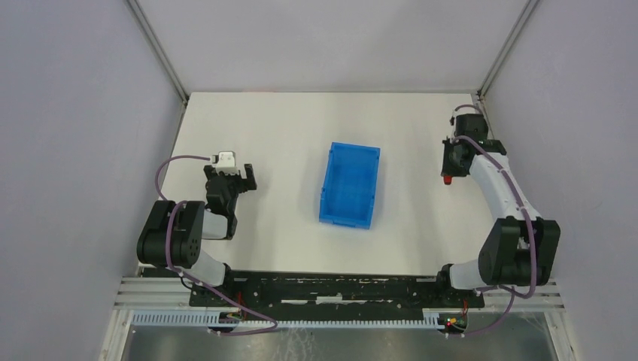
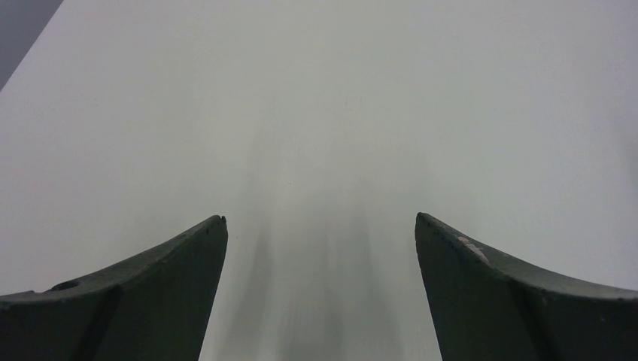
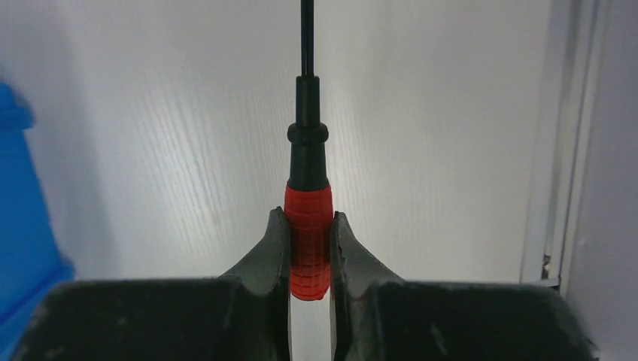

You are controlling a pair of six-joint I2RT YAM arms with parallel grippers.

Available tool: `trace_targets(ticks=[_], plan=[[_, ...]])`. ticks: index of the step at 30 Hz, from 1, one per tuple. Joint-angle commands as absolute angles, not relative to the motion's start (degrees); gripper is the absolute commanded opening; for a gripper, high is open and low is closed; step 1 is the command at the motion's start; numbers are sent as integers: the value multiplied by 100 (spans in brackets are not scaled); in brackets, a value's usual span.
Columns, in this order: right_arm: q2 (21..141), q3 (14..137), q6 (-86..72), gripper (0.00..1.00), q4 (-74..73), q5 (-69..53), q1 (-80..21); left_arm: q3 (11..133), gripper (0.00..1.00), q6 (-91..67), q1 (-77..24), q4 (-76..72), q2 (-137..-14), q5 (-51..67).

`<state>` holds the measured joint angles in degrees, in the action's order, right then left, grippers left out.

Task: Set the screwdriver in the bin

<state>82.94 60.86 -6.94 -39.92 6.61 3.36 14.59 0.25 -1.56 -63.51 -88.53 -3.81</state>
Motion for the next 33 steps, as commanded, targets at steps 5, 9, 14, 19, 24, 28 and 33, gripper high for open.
trace_targets(ticks=[5, 9, 14, 19, 24, 28, 33], plan=[[7285, 6855, -856, 0, -5318, 461, 186, 1477, 100, -141, -114, -6535, -8754, -299], [7023, 7187, -1941, 0, -4557, 497, -1519, 1477, 100, -141, -114, -6530, -8754, -302], [7349, 7159, -2853, 0, -3350, 675, -3475, 1477, 100, -141, -114, -6535, -8754, -304], [8094, 7087, -3024, 0, -3050, 926, -4191, 1477, 100, -141, -114, -6535, -8754, -307], [8473, 6726, -3312, 0, -2695, 1606, -4683, 1476, 100, -141, -114, -6534, -8754, -306], [8322, 5971, -3702, 0, -2212, 2031, -4774, 1477, 100, -141, -114, -6530, -8754, -303], [8318, 5335, -4096, 0, -1766, 2188, -4809, 1477, 100, -141, -114, -6531, -8754, -307]])
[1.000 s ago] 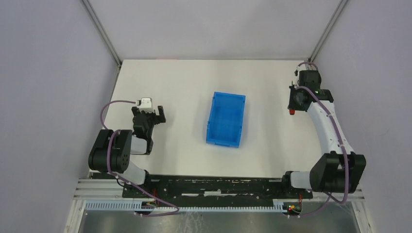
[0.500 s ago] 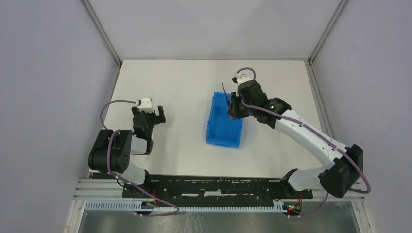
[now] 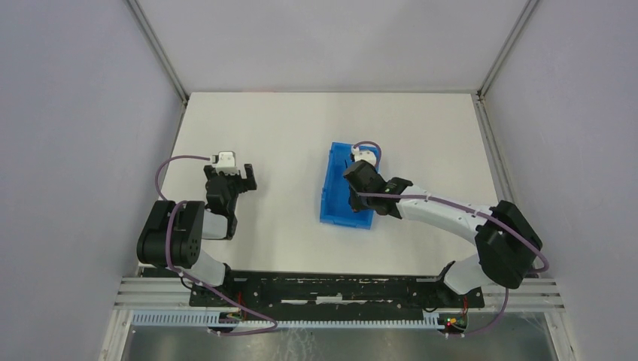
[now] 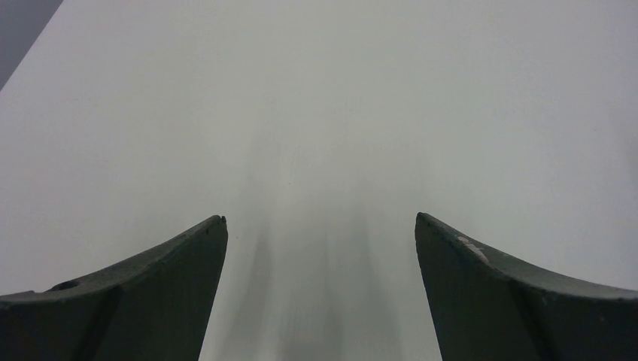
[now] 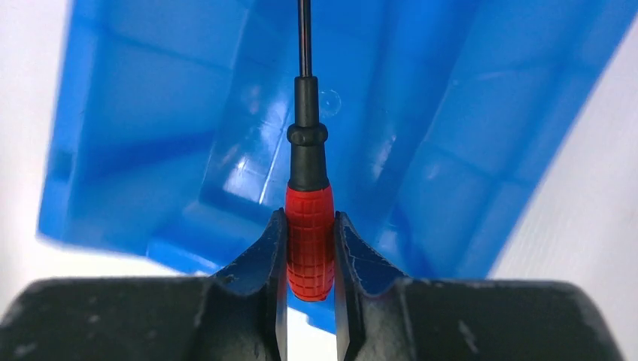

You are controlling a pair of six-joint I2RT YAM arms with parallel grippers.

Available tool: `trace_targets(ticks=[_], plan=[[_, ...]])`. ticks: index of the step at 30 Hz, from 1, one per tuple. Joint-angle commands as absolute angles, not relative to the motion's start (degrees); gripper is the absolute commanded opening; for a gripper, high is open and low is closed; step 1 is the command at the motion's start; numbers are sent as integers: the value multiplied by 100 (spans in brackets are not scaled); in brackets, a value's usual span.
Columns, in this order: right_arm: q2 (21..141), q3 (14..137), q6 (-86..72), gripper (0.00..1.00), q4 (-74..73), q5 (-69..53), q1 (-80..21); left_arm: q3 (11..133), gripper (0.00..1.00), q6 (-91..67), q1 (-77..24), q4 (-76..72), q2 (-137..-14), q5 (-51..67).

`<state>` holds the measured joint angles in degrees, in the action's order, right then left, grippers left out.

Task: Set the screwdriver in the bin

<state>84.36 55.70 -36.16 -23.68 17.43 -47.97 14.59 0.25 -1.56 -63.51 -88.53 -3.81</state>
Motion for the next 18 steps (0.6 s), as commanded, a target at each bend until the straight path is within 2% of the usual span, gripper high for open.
trace_targets(ticks=[1, 3, 12, 18], plan=[[8458, 5349, -4091, 0, -1776, 2145, -4804, 1477, 100, -140, -114, -6537, -8754, -303], [8738, 5423, -4057, 2, -1790, 2092, -4802, 1477, 100, -141, -114, -6538, -8754, -303], [9455, 5900, -3935, 33, -1955, 2300, -4809, 1477, 100, -141, -114, -6530, -8754, -307], [9324, 6517, -3765, 38, -2287, 2429, -4947, 1477, 100, -141, -114, -6532, -8754, -305]])
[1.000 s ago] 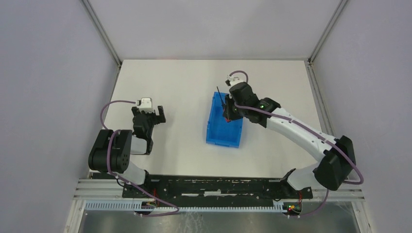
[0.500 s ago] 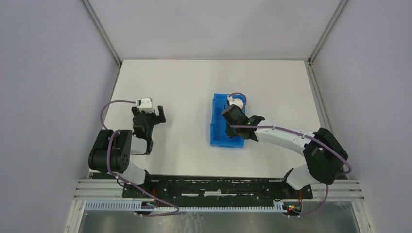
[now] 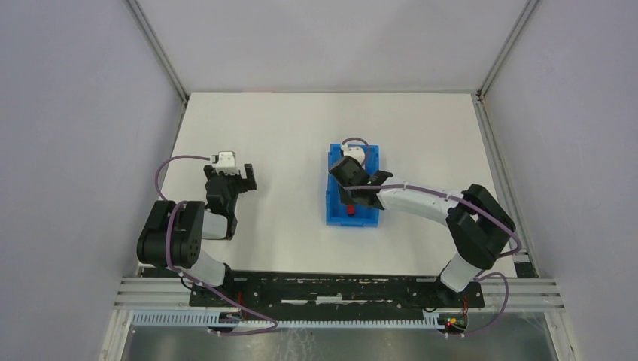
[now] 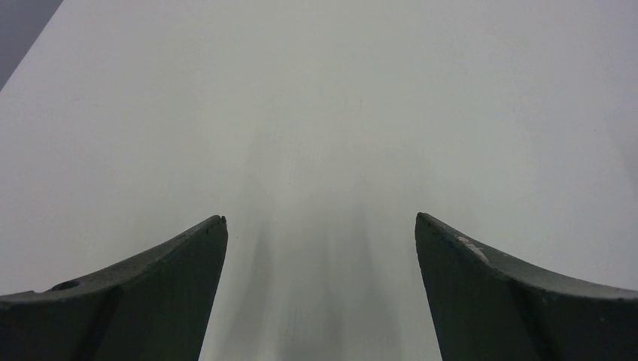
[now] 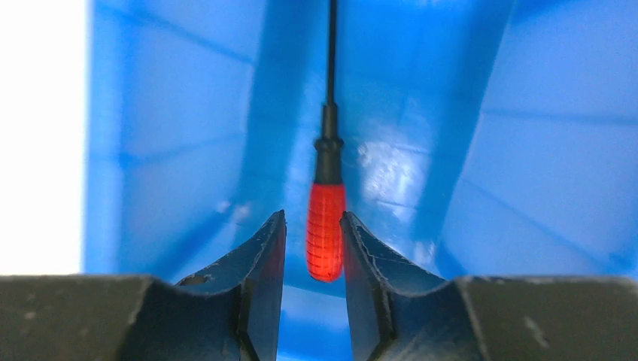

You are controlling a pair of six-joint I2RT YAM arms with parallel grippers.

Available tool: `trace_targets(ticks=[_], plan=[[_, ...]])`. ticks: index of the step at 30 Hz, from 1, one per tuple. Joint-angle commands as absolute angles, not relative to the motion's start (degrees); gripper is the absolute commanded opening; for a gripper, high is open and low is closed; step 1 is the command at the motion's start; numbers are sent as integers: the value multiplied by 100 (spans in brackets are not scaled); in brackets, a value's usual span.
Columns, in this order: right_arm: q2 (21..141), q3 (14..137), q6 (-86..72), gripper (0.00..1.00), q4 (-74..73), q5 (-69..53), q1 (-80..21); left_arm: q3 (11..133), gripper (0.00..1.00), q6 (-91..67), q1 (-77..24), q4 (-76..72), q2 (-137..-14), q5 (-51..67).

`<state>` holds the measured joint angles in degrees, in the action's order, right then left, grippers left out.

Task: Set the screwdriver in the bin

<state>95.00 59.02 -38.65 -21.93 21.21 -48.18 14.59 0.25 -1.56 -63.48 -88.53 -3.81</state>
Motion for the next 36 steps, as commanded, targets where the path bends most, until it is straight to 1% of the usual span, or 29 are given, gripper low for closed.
trace_targets(ticks=[1, 6, 9, 10, 11, 13, 14, 16, 21, 25, 27, 32, 36], plan=[[9243, 6632, -3729, 39, -2367, 2491, -4981, 1477, 100, -141, -114, -6530, -8754, -302], [8605, 7006, -3471, 40, -2664, 2626, -5029, 1477, 100, -141, -114, -6530, -8759, -306], [7983, 7187, -3036, 47, -2820, 2683, -5015, 1477, 100, -141, -114, -6530, -8754, -307], [7720, 7189, -2848, 52, -2853, 2724, -5019, 1477, 100, -141, -114, -6530, -8754, -303], [7494, 7177, -2654, 60, -2893, 2802, -5005, 1477, 100, -141, -114, -6530, -8754, -303], [6988, 7105, -2197, 83, -3051, 3153, -4943, 1477, 100, -141, -114, -6531, -8754, -304], [6699, 6977, -2064, 97, -3120, 3452, -4884, 1477, 100, -140, -114, -6530, -8754, -297], [6143, 6600, -1810, 98, -3209, 3864, -4623, 1477, 100, -136, -114, -6532, -8754, -299], [4666, 5250, -1287, 98, -2867, 3975, -3578, 1477, 100, -141, -114, -6530, -8754, -304], [3746, 4148, -1215, 98, -2535, 4083, -3407, 1477, 100, -141, -114, -6538, -8754, -303], [3548, 3758, -1415, 98, -2613, 4156, -3408, 1477, 100, -141, -114, -6530, -8754, -299], [3384, 2840, -1831, 98, -2374, 3800, -3403, 1477, 100, -141, -114, -6530, -8754, -306], [3331, 2490, -1625, 98, -1920, 3594, -3399, 1477, 100, -141, -114, -6530, -8756, -299]])
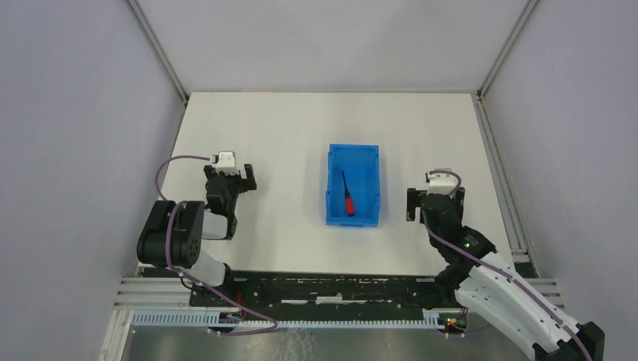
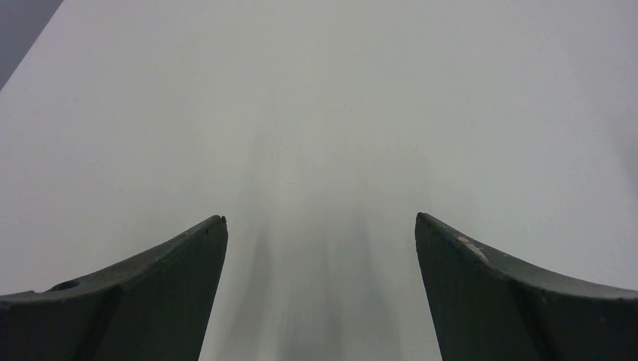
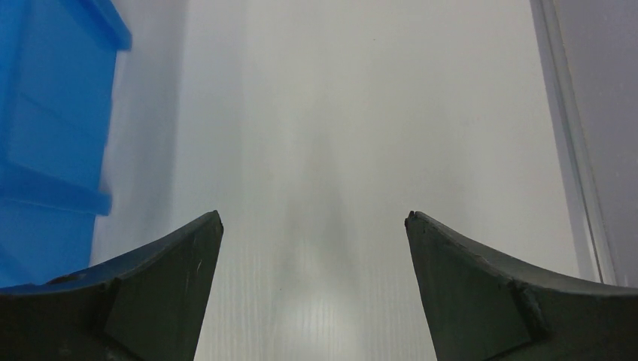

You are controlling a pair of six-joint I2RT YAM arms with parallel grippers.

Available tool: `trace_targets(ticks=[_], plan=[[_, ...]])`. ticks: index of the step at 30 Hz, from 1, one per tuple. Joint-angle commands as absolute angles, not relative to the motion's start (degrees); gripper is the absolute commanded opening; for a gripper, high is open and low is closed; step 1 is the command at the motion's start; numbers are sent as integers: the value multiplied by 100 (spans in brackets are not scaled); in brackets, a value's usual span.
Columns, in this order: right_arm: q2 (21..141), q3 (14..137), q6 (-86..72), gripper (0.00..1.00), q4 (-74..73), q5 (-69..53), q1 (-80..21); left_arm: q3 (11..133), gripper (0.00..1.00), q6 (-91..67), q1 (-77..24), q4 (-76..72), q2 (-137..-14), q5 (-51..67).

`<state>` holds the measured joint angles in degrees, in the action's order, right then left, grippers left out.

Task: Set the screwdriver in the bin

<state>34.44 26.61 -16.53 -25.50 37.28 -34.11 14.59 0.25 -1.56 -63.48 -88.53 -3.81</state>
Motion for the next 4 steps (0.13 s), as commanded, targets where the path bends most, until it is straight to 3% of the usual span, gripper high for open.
trace_targets(ticks=[1, 4], plan=[[3278, 2414, -1586, 98, -1813, 3549, -3404, 1477, 100, -141, -114, -6535, -8754, -303], [3029, 2228, -1537, 98, -1533, 3615, -3403, 1477, 100, -141, -114, -6531, -8754, -300]])
